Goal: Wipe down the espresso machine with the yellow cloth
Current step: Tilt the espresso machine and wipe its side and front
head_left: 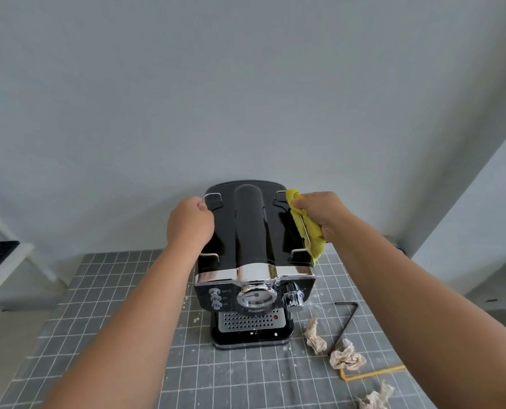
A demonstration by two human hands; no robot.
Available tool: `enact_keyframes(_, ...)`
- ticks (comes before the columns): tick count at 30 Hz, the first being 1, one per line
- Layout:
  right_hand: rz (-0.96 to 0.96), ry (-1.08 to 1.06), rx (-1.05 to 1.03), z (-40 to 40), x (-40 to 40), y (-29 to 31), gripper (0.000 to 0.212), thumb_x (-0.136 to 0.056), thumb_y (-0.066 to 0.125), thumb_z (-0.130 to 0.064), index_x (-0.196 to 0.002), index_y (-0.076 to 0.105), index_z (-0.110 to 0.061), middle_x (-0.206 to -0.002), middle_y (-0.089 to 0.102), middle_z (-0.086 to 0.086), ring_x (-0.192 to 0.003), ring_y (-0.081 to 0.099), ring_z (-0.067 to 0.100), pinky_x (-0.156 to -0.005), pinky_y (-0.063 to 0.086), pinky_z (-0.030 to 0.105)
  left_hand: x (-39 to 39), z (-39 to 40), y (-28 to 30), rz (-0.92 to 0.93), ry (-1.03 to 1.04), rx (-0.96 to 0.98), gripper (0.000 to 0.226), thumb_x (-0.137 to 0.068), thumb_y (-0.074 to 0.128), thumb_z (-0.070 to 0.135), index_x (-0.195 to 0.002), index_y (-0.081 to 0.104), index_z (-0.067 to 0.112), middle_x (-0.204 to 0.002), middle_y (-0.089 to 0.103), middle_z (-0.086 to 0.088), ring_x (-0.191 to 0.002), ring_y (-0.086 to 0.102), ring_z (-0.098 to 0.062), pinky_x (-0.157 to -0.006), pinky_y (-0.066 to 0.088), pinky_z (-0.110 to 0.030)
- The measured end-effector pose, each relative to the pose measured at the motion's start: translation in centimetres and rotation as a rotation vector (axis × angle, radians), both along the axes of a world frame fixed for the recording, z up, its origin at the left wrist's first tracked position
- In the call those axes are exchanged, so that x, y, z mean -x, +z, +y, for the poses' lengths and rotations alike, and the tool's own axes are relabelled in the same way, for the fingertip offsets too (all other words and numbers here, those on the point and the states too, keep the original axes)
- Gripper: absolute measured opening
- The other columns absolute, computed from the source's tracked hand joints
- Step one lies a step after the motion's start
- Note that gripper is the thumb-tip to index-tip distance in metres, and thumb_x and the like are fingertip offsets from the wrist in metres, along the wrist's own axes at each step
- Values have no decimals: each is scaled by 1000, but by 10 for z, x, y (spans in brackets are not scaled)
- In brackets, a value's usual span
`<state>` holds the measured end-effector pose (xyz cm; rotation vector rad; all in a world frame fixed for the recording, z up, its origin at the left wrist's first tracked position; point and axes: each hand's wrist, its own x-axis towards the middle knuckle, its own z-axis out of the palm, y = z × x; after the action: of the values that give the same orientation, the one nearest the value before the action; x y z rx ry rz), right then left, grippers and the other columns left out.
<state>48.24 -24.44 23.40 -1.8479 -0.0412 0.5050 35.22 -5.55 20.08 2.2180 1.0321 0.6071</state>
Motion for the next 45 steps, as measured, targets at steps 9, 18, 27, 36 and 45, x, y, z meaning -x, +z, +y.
enact_keyframes(9, 78, -35, -283, -25, 46, 16, 18, -84, 67, -5, -102, 66, -3, -84, 68, 16, -70, 66, 27, -71, 58, 41, -7, 34, 37, 21, -290, -161, 24, -95, 48, 17, -95, 71, 14, -94, 70, -13, -91, 62, -29, -78, 46, -33)
enact_keyframes(18, 266, -92, -471, -31, 105, -2, 24, -83, 70, -8, -106, 65, -5, -94, 71, 14, -87, 69, 29, -85, 56, 45, -24, 48, 54, 155, -571, -198, 28, -98, 52, 22, -120, 66, 14, -121, 66, -6, -115, 59, -21, -97, 40, -26)
enact_keyframes(27, 318, 76, -519, -56, 120, -31, 20, -88, 60, -7, -107, 64, -2, -95, 71, 17, -82, 70, 27, -71, 57, 38, -23, 50, 19, 189, -622, -208, 29, -97, 52, 28, -119, 67, 16, -117, 68, -3, -110, 61, -19, -96, 45, -31)
enact_keyframes(36, -180, -253, -276, -117, 117, -49, 23, -90, 60, -19, -101, 66, -38, -84, 59, 6, -61, 57, 25, -50, 54, 37, 5, 6, 33, 59, -590, -265, 35, -99, 44, 38, -131, 54, 29, -109, 47, 6, -105, 53, -19, -99, 42, -38)
enact_keyframes(45, -943, 105, -222, -28, 203, -144, 34, -96, 51, -21, -130, 51, -24, -122, 39, 3, -104, 45, 16, -87, 48, 32, 47, -85, 8, -35, -735, -414, 42, -99, 29, 40, -93, 68, 28, -90, 49, 12, -94, 39, -5, -85, 23, -25)
